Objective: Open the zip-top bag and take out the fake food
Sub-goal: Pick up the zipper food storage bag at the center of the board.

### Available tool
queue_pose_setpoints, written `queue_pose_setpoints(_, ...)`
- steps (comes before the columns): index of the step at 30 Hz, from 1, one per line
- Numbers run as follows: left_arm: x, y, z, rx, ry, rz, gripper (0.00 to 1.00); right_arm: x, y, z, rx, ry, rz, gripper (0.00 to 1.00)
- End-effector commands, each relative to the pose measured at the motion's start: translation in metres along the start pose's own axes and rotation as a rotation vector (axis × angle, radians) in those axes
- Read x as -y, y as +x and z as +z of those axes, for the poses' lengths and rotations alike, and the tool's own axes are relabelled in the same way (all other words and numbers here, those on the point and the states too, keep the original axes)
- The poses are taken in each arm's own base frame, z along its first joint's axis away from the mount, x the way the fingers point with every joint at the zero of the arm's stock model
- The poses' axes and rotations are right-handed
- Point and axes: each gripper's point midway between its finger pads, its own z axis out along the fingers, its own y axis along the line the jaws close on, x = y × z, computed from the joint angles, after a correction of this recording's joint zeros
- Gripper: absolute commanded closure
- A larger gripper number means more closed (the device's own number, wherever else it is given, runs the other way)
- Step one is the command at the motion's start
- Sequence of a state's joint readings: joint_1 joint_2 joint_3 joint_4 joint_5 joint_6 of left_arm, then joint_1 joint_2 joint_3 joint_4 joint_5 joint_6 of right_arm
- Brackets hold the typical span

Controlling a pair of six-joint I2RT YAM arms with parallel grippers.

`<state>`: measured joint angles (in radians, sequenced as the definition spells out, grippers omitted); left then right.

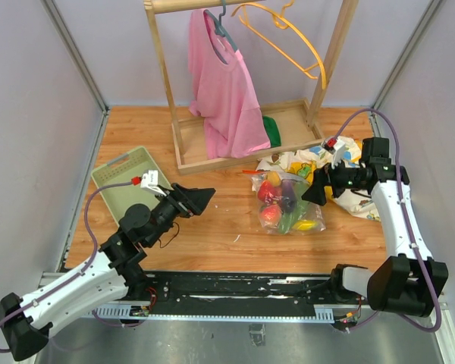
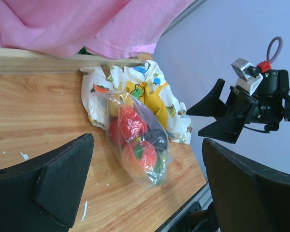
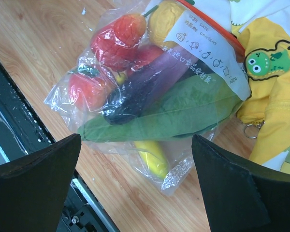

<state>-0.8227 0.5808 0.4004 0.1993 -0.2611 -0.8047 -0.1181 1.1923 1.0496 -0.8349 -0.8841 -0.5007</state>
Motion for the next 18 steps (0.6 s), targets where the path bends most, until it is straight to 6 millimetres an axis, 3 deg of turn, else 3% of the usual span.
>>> queue_pose_setpoints(1,-0.001,-0.010,-0.004,0.085,0.030,-0.024,0.03,0.011,0.002,-0.004,-0.009,0.049,0.005,0.02)
queue_pose_setpoints(6,0.001,-0.014,-0.006,0.108,0.039,-0.026,0.03,-0.006,0.007,0.006,-0.001,-0.048,-0.040,0.01)
queue_pose_setpoints(10,-0.004,-0.007,-0.003,0.087,0.017,-0.063,0.04,-0.020,0.009,0.016,-0.023,-0.102,-0.118,0.01)
queue_pose_setpoints(18,-0.006,0.018,0.015,0.002,-0.004,-0.180,0.06,-0.019,0.007,0.027,-0.013,-0.133,-0.101,0.01)
